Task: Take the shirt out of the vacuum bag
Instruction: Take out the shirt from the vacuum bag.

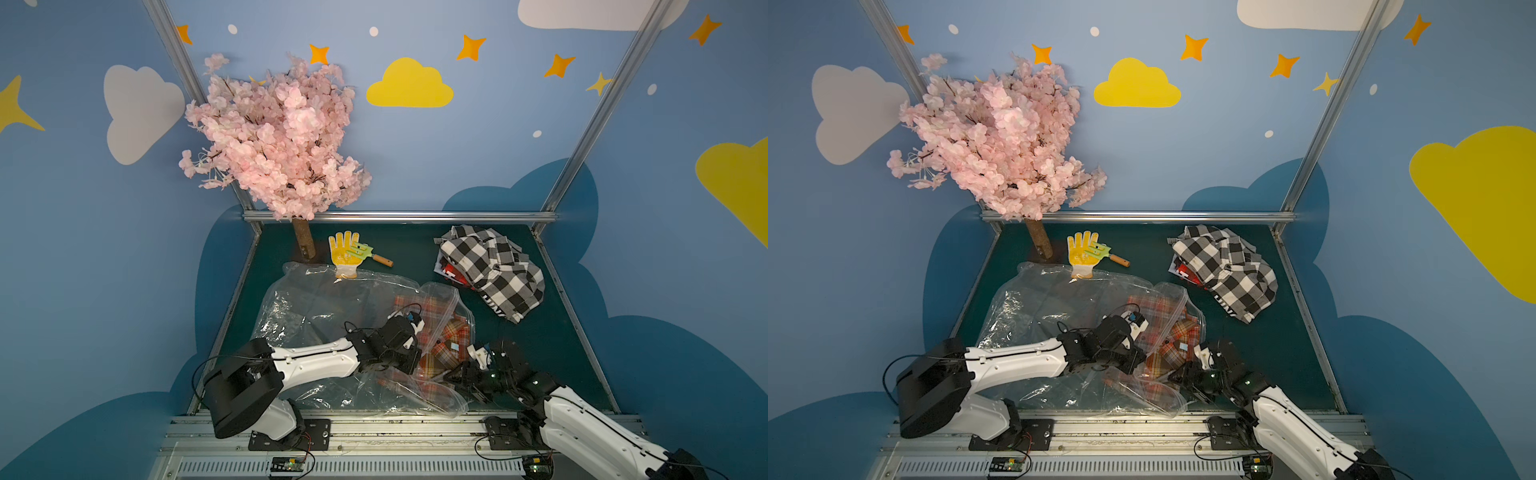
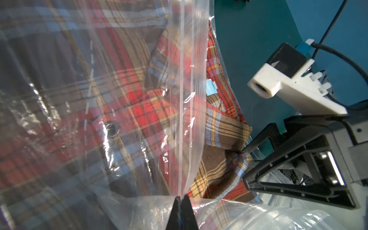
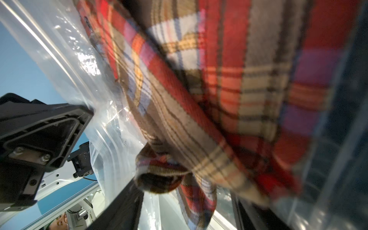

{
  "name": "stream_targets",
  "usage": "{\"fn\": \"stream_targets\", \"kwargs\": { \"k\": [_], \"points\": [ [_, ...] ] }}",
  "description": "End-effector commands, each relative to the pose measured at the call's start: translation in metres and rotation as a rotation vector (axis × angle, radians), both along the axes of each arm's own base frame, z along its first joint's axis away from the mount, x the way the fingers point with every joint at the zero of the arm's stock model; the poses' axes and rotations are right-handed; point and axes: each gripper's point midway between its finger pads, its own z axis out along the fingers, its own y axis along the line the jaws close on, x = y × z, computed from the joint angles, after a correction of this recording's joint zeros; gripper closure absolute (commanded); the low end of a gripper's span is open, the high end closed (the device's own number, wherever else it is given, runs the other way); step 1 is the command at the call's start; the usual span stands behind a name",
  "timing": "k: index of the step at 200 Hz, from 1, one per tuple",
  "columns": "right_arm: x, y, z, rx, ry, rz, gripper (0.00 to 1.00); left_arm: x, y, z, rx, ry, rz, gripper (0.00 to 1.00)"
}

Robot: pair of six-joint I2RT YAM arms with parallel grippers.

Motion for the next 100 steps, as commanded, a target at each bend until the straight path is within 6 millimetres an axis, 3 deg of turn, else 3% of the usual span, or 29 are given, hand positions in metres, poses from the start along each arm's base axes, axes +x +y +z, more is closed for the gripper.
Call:
{"fn": "stream_targets", "kwargs": {
  "k": [1, 76, 100],
  "points": [
    [0.006, -0.002, -0.008, -0.035, -0.016, -0.049, 0.3, -0.005, 0.0, -0.006, 0.0, 0.011, -0.016, 0.97],
    [0.016, 0.007, -0.019, -0.069, -0.038, -0.07, 0.28, -0.005, 0.002, -0.009, 0.01, 0.012, -0.016, 0.97],
    [0.019, 0.01, -0.026, -0.082, -0.021, -0.077, 0.37, -0.006, 0.003, -0.011, 0.017, 0.011, -0.013, 0.97]
  ]
}}
